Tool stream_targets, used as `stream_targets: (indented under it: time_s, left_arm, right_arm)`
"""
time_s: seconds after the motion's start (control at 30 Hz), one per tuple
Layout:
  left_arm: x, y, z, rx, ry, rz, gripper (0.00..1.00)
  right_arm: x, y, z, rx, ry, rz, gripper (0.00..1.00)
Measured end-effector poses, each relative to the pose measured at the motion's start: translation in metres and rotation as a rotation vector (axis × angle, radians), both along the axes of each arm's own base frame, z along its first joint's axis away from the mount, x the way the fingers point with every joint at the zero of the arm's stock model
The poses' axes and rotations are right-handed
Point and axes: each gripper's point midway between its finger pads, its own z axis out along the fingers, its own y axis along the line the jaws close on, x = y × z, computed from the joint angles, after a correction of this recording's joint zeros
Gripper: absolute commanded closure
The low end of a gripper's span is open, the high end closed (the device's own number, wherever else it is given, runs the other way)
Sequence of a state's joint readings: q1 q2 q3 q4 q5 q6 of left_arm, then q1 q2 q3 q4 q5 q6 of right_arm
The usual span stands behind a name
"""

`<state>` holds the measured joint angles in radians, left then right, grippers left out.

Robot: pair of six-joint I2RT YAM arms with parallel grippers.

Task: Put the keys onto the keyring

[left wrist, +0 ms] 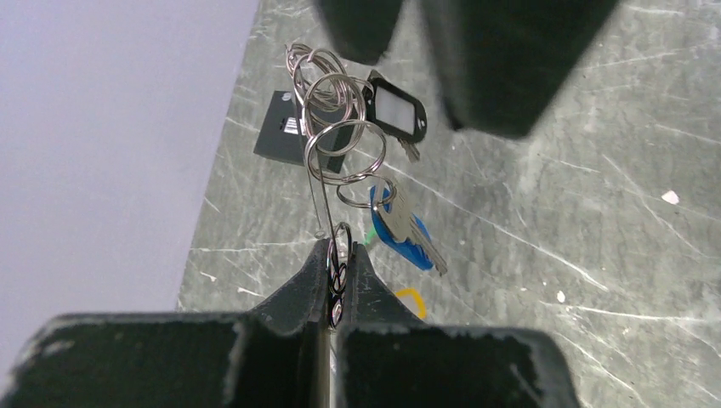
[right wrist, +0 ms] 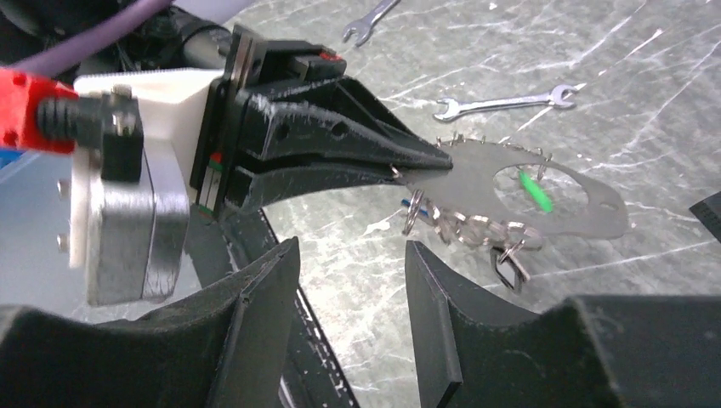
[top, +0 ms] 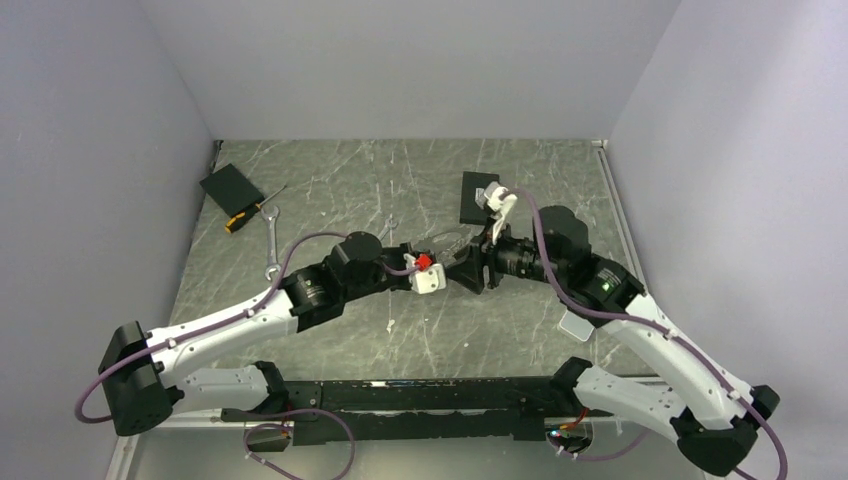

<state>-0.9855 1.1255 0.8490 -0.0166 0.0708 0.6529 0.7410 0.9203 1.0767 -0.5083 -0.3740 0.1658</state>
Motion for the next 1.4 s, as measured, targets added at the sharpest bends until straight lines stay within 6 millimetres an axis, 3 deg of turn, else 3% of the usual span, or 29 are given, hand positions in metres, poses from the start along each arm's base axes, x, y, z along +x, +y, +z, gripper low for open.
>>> stream_targets:
  time_s: [0.13,0.43,0.5,0.73,0.83,1.3,1.33,1.37,1.4]
  left_arm:
    - [0.01,-0.005,0.014,-0.01,-0.018,0.027,1.0]
    - [0.02,-0.013,0.04,-0.043,-0.115,0.025,1.0]
    - [0.022,-0.016,0.047,-0.044,-0.129,0.02,1.0]
    - [0.021,-0.023,0.069,-0.077,-0.159,-0.009,1.0]
    - [0.018,-0.025,0.071,-0.088,-0.157,-0.024,1.0]
    - [0.009,-0.031,0.072,-0.122,-0.114,-0.065,1.0]
    - [0.009,-0.031,0.072,-0.125,-0.113,-0.068,1.0]
    - [0.008,-0.031,0.073,-0.128,-0.114,-0.07,1.0]
    - [0.007,-0.03,0.074,-0.13,-0.113,-0.071,1.0]
  right_arm:
    - [-0.003,-0.003,-0.006,0.067,-0.071,-0.005,0.48]
    - [-0.004,-0.002,-0.054,0.209,-0.244,0.014,0.47]
    - [-0.001,-0.003,-0.052,0.237,-0.296,0.005,0.47]
    - [0.007,-0.003,-0.006,0.354,-0.487,-0.025,0.47]
    - [0.012,-0.005,0.004,0.378,-0.529,-0.048,0.47]
    - [0.029,-0.002,-0.004,0.346,-0.525,-0.102,0.47]
    - [0.03,-0.001,-0.006,0.342,-0.521,-0.104,0.34]
    - [0.031,-0.001,-0.007,0.339,-0.518,-0.106,0.44]
    - [0.032,-0.001,-0.007,0.338,-0.516,-0.109,0.45]
